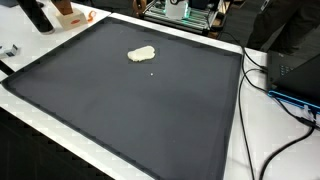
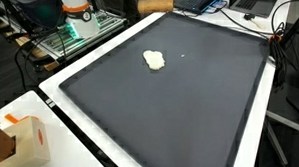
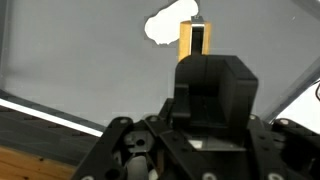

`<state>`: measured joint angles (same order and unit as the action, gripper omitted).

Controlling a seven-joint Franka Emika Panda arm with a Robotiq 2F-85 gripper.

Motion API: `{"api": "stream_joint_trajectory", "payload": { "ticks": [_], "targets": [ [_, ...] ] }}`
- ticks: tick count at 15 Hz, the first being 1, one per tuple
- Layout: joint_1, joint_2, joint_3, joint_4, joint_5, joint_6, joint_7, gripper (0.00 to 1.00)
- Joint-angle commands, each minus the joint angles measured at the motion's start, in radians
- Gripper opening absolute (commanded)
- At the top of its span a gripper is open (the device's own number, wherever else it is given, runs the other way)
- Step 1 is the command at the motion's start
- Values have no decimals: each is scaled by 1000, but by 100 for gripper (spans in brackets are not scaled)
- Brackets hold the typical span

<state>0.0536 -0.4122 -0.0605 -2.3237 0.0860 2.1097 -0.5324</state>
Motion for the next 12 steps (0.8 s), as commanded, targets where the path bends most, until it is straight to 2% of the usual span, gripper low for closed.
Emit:
{"api": "stream_joint_trajectory", "payload": {
  "ticks": [1,6,12],
  "targets": [
    [44,47,-95,-9,162,-10,-81,24],
    [29,148,-167,-25,442,-24,-207,24],
    [-25,252,-154,-39,639,-56,-282,24]
  ]
}}
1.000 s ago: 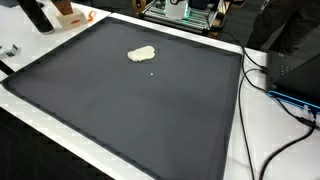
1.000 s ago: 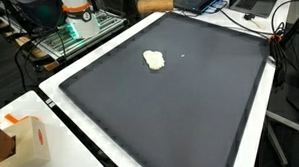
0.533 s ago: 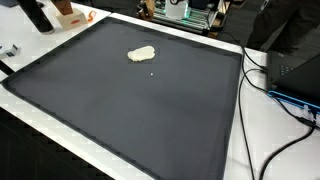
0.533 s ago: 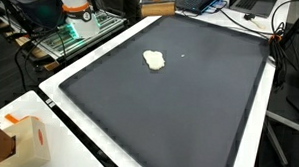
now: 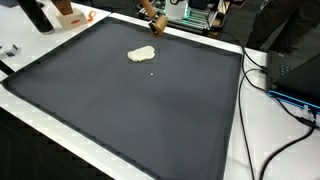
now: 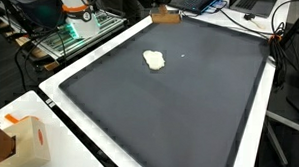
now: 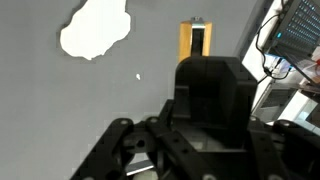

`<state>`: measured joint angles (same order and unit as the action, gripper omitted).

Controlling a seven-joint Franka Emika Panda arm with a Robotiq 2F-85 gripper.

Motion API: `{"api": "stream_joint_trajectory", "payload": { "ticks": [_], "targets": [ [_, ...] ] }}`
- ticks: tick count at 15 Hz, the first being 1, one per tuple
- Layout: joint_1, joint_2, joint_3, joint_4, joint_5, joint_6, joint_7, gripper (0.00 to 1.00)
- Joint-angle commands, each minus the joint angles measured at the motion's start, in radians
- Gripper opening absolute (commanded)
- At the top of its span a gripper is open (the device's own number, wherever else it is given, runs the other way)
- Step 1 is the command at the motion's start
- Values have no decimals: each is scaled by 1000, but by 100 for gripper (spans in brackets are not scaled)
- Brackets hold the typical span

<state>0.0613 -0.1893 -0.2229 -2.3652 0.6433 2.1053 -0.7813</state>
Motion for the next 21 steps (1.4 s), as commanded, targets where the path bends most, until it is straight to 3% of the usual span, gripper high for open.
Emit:
{"api": "stream_joint_trajectory", "payload": {
  "ticks": [1,11,21],
  "targets": [
    [-41,44,15,4,96,-59,-30,24],
    [-128,144,31,2,137,-108,-20,24],
    [-172,237,44,24,216,-125,-13,24]
  ]
}}
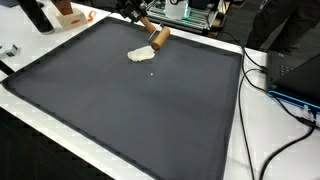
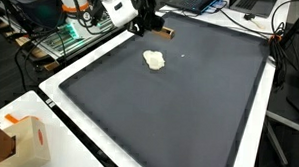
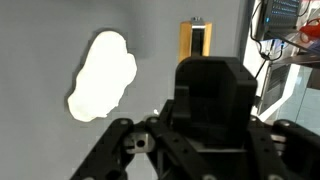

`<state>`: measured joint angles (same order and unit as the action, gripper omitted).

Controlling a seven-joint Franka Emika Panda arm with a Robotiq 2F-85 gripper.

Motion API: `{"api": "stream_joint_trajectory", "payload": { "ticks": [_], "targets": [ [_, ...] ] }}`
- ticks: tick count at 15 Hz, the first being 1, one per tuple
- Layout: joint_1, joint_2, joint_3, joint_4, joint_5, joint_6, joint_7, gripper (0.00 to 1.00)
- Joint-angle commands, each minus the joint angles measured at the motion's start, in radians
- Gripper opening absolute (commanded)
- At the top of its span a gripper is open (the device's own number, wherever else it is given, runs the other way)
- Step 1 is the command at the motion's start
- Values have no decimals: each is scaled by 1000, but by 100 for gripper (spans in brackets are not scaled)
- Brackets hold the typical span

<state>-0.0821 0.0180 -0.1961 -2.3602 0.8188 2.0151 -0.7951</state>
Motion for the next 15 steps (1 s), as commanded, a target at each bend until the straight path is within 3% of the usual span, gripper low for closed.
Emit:
{"api": "stream_joint_trajectory", "payload": {
  "ticks": [1,4,15],
  "targets": [
    [-31,42,20,21,43,-33,8,24],
    [-36,72,32,31,62,-34,13,24],
    [-20,96,75,46,-22,7,357,24]
  ]
}}
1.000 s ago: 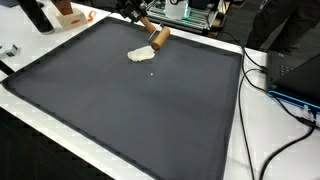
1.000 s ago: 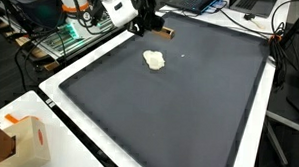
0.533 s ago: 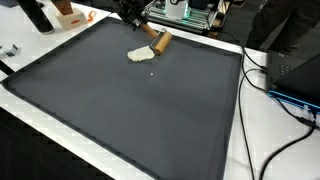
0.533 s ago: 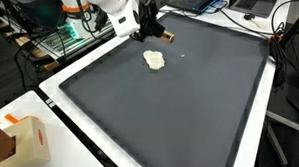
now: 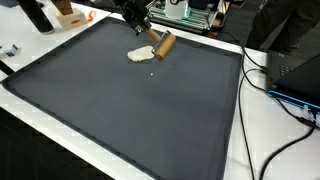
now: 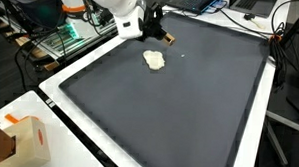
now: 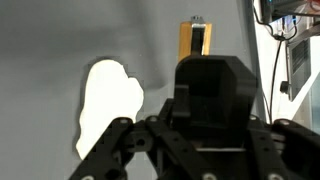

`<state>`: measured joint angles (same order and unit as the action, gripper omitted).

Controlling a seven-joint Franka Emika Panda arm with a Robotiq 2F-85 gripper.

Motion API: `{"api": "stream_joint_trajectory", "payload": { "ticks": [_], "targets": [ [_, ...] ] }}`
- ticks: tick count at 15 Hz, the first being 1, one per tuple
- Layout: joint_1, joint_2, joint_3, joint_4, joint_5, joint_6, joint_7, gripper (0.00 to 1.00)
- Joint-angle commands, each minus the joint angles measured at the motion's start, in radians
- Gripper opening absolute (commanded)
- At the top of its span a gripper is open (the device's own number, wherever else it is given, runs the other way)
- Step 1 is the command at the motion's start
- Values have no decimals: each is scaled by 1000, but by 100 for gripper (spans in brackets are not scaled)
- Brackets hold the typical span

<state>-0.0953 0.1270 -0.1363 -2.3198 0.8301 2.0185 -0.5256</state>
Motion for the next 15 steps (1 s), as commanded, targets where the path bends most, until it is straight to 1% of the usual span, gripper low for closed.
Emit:
{"api": "stream_joint_trajectory", "payload": {
  "ticks": [1,4,8,15],
  "targets": [
    [-6,-17,17,8,-49,1,113,24],
    [-3,-36,23,11,-98,1,184,24],
    [10,-78,35,11,-205,19,308,24],
    [33,-184,69,23,-450,48,544,24]
  ]
}}
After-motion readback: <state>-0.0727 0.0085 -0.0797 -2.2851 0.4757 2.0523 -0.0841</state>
